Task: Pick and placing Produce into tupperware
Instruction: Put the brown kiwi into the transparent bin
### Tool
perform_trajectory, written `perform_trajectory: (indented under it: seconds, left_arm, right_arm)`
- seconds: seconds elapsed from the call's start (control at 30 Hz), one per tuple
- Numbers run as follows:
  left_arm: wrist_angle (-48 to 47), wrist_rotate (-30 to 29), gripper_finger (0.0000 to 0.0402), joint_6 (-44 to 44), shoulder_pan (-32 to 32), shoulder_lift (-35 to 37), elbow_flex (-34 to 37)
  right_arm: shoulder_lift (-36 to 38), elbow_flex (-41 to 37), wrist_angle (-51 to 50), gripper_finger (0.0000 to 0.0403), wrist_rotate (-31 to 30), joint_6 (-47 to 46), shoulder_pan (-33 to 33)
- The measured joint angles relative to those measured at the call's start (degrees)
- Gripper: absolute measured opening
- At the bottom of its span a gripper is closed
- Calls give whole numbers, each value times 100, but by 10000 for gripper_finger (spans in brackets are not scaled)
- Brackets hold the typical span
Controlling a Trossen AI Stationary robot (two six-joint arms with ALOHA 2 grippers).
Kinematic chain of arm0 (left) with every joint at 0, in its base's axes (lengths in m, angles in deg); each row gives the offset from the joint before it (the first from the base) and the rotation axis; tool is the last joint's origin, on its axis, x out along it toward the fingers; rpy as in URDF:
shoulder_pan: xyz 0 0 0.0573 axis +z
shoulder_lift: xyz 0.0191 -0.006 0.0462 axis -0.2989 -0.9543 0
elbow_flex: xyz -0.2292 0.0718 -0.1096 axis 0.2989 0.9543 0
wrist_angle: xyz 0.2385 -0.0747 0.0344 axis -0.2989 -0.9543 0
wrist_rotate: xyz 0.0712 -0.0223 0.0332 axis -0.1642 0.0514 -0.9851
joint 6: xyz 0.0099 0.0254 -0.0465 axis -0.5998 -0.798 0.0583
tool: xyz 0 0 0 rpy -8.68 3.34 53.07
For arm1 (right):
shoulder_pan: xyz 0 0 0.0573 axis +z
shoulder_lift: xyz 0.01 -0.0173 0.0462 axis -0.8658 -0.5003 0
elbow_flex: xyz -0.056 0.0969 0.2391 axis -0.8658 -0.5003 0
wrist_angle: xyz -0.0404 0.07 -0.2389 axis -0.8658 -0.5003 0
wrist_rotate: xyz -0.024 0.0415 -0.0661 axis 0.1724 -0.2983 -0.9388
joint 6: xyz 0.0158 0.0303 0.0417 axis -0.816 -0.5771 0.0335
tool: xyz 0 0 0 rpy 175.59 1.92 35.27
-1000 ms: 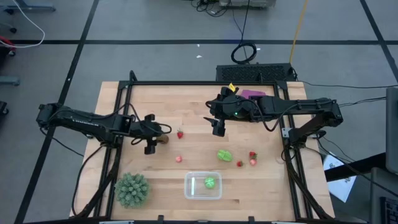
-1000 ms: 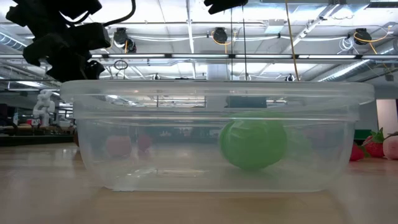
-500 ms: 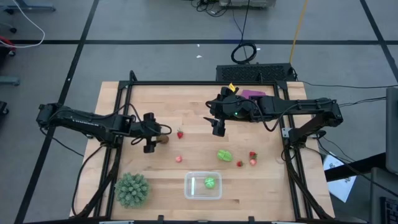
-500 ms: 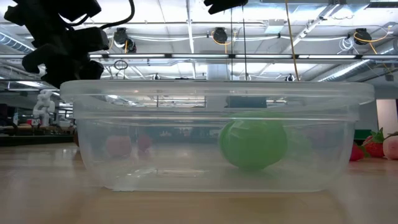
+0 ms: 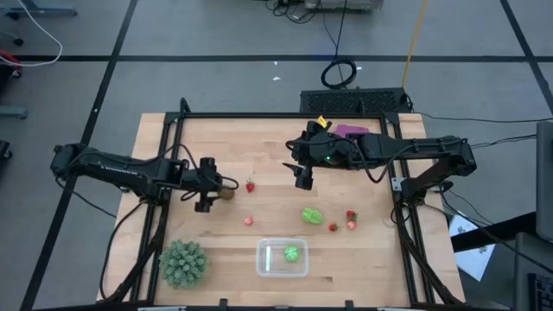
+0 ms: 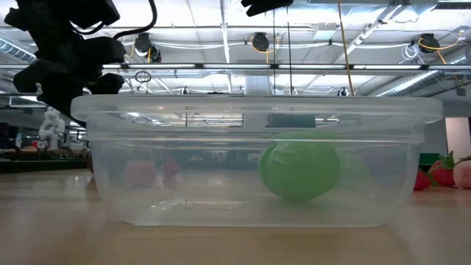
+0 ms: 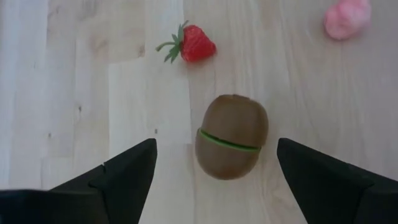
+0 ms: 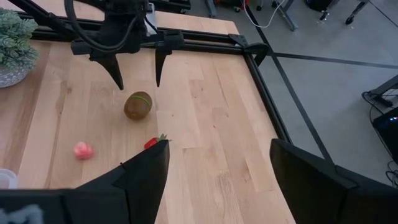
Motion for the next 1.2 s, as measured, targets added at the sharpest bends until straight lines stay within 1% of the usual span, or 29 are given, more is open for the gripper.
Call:
perform_trajectory:
  seconds: [0.17, 0.3, 0.6, 0.8, 0.93, 1.2]
  left_arm:
    - [9, 179, 340, -151, 238, -4, 0]
    - [20, 263, 340, -153, 375, -182, -3]
    - [145, 250, 340, -462, 395, -1143, -3]
    - [221, 144, 340, -631, 395, -1557, -3]
    - [337, 105, 340, -644, 395, -1681, -3]
    - [615, 98, 340, -761, 395, -1674, -3]
  right_arm:
    - [0, 0, 86, 267, 0, 0, 0]
    - [-2, 0, 165, 267, 1, 0, 0]
    - [-2, 0, 216, 267, 1, 0, 0]
    - [-2, 0, 219, 267, 1, 0, 0]
    - [-2, 0, 219, 267, 2, 0, 0]
    - [-4, 0, 216, 267, 2, 0, 0]
